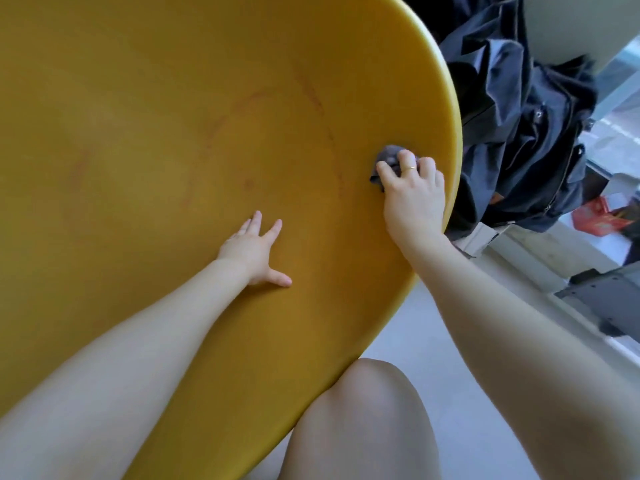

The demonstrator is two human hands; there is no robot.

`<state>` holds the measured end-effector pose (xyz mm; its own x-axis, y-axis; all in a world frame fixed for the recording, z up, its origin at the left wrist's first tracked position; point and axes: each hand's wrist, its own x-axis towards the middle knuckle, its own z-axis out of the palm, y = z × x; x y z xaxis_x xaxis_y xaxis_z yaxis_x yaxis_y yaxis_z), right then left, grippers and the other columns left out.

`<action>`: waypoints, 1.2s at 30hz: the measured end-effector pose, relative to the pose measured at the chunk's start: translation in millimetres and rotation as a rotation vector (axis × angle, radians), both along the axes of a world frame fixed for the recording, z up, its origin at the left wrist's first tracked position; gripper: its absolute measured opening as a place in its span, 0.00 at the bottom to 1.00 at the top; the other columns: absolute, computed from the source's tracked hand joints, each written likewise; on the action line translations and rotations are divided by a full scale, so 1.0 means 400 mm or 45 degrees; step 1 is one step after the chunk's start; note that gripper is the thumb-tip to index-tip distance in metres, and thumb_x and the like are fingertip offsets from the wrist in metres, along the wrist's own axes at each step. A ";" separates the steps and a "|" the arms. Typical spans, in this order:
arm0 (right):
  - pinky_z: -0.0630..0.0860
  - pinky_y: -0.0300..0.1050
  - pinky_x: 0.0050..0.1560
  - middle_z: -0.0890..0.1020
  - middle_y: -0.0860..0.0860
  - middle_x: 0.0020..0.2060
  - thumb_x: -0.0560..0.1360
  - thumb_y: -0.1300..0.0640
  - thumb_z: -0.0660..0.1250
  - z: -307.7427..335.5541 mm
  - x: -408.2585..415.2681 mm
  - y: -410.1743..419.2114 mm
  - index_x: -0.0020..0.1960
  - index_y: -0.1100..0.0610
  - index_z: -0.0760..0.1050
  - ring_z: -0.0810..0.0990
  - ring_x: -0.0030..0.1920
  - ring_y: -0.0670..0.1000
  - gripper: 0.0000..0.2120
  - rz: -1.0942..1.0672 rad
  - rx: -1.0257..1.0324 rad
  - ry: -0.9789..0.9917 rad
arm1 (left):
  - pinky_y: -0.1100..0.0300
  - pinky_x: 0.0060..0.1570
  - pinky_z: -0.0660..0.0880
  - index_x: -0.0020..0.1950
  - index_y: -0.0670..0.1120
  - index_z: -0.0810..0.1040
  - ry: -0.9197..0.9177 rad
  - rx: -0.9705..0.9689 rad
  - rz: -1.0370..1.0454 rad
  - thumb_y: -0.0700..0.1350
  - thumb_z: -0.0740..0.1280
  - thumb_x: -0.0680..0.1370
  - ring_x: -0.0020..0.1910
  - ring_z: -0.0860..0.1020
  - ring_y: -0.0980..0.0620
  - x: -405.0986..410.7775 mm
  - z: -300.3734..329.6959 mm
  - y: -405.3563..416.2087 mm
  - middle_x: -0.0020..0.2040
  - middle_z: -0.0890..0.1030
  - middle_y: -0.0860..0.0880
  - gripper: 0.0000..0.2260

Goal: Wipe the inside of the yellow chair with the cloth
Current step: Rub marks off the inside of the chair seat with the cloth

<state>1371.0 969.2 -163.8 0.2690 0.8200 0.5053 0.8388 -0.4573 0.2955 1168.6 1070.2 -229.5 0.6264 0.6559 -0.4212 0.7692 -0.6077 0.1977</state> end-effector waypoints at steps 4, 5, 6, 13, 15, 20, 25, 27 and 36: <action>0.69 0.44 0.34 0.79 0.58 0.41 0.67 0.61 0.59 -0.117 -0.128 -0.050 0.41 0.56 0.81 0.75 0.36 0.58 0.12 0.188 -0.213 0.260 | 0.52 0.71 0.56 0.77 0.54 0.39 0.022 0.024 -0.013 0.67 0.69 0.66 0.76 0.44 0.46 0.002 0.005 0.000 0.77 0.38 0.45 0.51; 0.68 0.44 0.34 0.79 0.58 0.41 0.66 0.62 0.63 -0.124 -0.140 -0.059 0.42 0.55 0.82 0.75 0.35 0.58 0.10 0.226 -0.272 0.315 | 0.52 0.71 0.56 0.77 0.54 0.41 0.021 0.038 -0.010 0.67 0.68 0.67 0.76 0.46 0.45 0.006 0.009 0.002 0.77 0.40 0.44 0.50; 0.67 0.44 0.34 0.79 0.58 0.41 0.66 0.64 0.67 -0.123 -0.141 -0.062 0.44 0.55 0.83 0.74 0.36 0.59 0.10 0.274 -0.319 0.362 | 0.51 0.70 0.58 0.77 0.54 0.42 0.011 0.053 0.000 0.68 0.66 0.68 0.76 0.48 0.44 0.010 0.012 0.004 0.77 0.43 0.44 0.48; 0.67 0.43 0.33 0.79 0.55 0.38 0.69 0.59 0.57 0.016 0.045 0.017 0.44 0.53 0.82 0.76 0.35 0.56 0.15 0.287 -0.161 -0.265 | 0.50 0.72 0.54 0.77 0.55 0.41 -0.055 0.174 0.045 0.68 0.62 0.71 0.75 0.54 0.44 0.045 0.019 0.028 0.77 0.47 0.44 0.44; 0.67 0.44 0.35 0.79 0.55 0.40 0.70 0.61 0.60 0.068 0.097 0.047 0.45 0.54 0.81 0.76 0.37 0.55 0.11 0.163 -0.073 -0.412 | 0.50 0.73 0.48 0.75 0.53 0.32 -0.095 0.097 0.046 0.66 0.66 0.69 0.76 0.48 0.46 0.060 0.019 0.033 0.77 0.38 0.46 0.50; 0.63 0.49 0.42 0.80 0.59 0.46 0.72 0.61 0.58 0.043 0.095 0.064 0.49 0.58 0.80 0.77 0.41 0.58 0.13 0.128 0.073 -0.413 | 0.55 0.73 0.44 0.76 0.45 0.37 -0.228 0.178 -0.136 0.64 0.68 0.69 0.76 0.42 0.49 0.103 0.018 0.050 0.76 0.36 0.47 0.52; 0.60 0.48 0.42 0.80 0.60 0.47 0.68 0.59 0.51 -0.098 -0.034 0.028 0.48 0.58 0.82 0.77 0.40 0.59 0.21 0.250 -0.180 -0.037 | 0.56 0.74 0.44 0.77 0.43 0.39 -0.210 0.140 -0.154 0.63 0.70 0.67 0.76 0.42 0.49 0.119 0.014 0.057 0.77 0.37 0.47 0.53; 0.63 0.46 0.40 0.80 0.57 0.44 0.69 0.57 0.51 -0.106 -0.067 0.014 0.45 0.55 0.82 0.76 0.38 0.57 0.20 0.312 -0.283 0.015 | 0.56 0.74 0.44 0.77 0.42 0.40 -0.219 0.129 -0.156 0.63 0.70 0.68 0.76 0.42 0.50 0.117 0.014 0.058 0.77 0.37 0.47 0.53; 0.68 0.43 0.34 0.79 0.53 0.38 0.68 0.60 0.62 0.130 0.140 0.148 0.42 0.54 0.81 0.76 0.37 0.55 0.10 0.290 -0.087 -0.513 | 0.56 0.74 0.46 0.77 0.43 0.39 -0.196 0.149 -0.179 0.63 0.70 0.68 0.76 0.43 0.48 0.119 0.020 0.061 0.76 0.37 0.46 0.53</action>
